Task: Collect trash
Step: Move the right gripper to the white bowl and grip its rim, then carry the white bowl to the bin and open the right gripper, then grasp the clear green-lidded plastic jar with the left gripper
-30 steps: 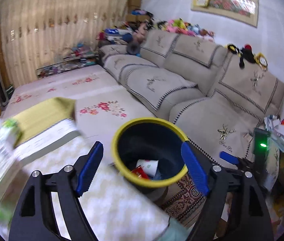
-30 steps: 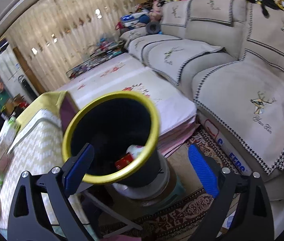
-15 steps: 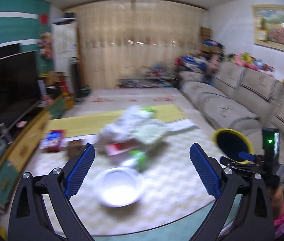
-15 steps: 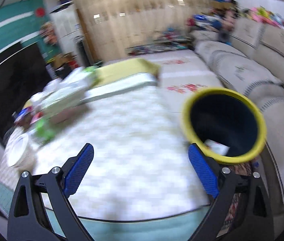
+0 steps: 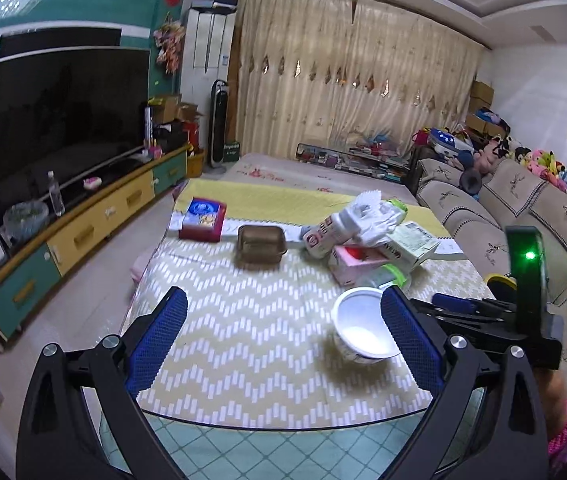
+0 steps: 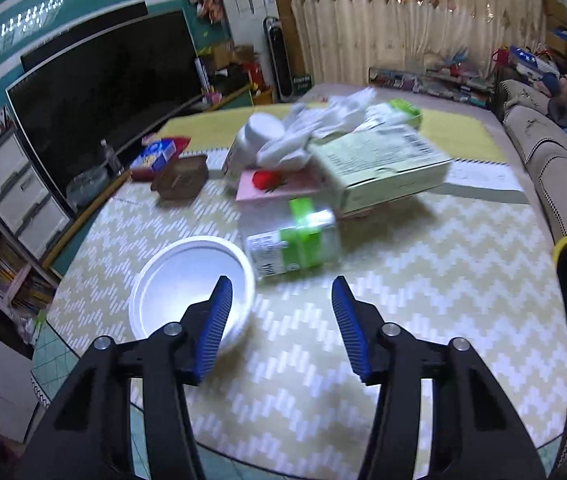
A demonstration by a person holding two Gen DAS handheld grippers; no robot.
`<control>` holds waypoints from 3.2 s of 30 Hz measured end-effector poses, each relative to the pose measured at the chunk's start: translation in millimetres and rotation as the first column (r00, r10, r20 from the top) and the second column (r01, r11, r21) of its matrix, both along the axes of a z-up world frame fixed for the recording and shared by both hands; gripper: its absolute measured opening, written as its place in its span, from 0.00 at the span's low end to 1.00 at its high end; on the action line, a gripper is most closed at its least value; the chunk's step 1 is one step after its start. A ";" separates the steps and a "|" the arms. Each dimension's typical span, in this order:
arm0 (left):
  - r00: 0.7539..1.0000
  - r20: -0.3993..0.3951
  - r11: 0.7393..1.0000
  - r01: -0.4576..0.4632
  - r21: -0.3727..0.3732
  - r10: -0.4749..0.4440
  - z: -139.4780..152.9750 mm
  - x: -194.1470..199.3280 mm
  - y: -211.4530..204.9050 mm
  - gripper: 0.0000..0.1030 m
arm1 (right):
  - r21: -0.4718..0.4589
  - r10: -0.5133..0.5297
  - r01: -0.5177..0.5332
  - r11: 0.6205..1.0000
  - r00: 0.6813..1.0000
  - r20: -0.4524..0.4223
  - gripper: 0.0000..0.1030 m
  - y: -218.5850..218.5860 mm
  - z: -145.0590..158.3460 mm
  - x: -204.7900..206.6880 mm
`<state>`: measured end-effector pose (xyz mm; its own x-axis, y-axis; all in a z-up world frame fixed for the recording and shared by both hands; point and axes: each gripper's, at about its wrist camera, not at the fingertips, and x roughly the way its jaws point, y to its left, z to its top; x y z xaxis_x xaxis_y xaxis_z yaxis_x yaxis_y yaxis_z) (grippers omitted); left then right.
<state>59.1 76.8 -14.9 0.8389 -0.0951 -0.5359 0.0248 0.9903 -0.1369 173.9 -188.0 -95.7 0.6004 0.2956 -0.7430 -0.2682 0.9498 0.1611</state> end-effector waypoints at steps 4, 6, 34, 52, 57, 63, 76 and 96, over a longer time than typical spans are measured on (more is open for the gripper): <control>1.000 -0.020 1.000 0.008 -0.007 -0.008 -8.8 8.3 -1.3 0.93 | -0.023 0.012 -0.012 1.000 0.999 -0.035 0.42 16.9 -9.6 10.5; 0.999 -0.030 1.000 0.018 -0.008 -0.018 -13.0 12.5 -5.5 0.93 | -0.028 0.021 -0.023 0.999 0.998 -0.057 0.41 24.1 -15.6 15.6; 0.982 -0.112 0.987 0.155 0.036 -0.150 -44.2 48.0 -81.2 0.93 | 0.211 -0.330 0.320 0.924 0.944 0.013 0.07 -163.0 18.0 -13.8; 0.955 -0.187 0.966 0.247 0.075 -0.230 -67.9 82.1 -143.0 0.93 | 0.096 -0.757 0.766 0.636 0.643 -0.115 0.07 -384.4 -58.8 19.5; 0.948 -0.210 0.963 0.259 0.080 -0.238 -72.9 90.9 -152.0 0.93 | 0.083 -0.766 0.777 0.624 0.629 -0.134 0.19 -399.9 -73.2 30.7; 0.941 -0.225 0.955 0.280 0.095 -0.253 -79.7 100.6 -162.2 0.93 | 0.113 -0.761 0.771 0.627 0.637 -0.123 0.24 -394.7 -70.4 18.0; 0.919 -0.239 0.928 0.350 0.124 -0.314 -94.6 154.1 -159.5 0.93 | 0.209 -0.643 0.624 0.753 0.765 0.034 0.44 -306.6 -28.2 -11.3; 0.826 -0.287 0.857 0.514 0.032 -0.485 -108.4 172.6 -182.2 0.88 | 0.224 -0.625 0.615 0.756 0.780 -0.033 0.49 -290.3 -48.2 8.4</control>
<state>231.7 -105.4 -123.3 0.5211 -0.3947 -0.7567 0.4979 0.8607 -0.1061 182.3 -478.4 -143.9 0.7359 -0.0070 -0.6771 0.3565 0.8542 0.3786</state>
